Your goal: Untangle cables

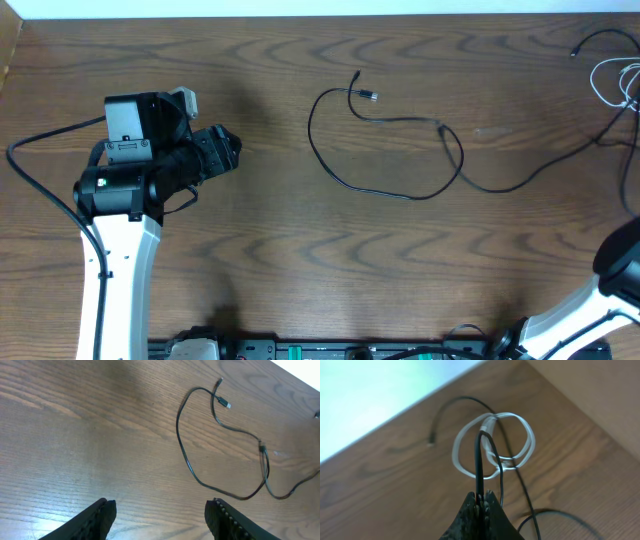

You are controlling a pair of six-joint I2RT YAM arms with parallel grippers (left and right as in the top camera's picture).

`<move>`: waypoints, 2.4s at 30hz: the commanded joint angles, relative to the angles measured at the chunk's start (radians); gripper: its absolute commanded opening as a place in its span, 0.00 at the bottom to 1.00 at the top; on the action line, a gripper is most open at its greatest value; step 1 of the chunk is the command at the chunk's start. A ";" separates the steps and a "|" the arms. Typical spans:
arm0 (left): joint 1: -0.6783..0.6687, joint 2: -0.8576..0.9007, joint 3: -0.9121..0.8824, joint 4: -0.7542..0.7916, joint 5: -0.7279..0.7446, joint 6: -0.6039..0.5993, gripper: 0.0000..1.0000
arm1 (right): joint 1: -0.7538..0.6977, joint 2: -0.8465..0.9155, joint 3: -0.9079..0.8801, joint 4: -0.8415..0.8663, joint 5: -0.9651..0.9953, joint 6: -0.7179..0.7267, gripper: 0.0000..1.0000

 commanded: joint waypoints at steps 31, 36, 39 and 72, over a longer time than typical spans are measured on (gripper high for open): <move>-0.002 -0.001 0.019 -0.021 0.015 0.010 0.63 | 0.163 0.077 -0.005 -0.179 -0.060 -0.116 0.99; -0.002 -0.001 0.019 -0.024 0.016 0.010 0.63 | 0.218 0.078 -0.019 -0.268 -0.449 -0.249 0.83; -0.002 -0.001 0.019 -0.026 0.016 0.010 0.63 | 0.303 0.078 -0.052 -0.311 -0.451 -0.249 0.72; -0.002 -0.001 0.019 -0.026 0.015 0.010 0.63 | 0.636 0.077 -0.475 -0.092 -0.097 -0.164 0.01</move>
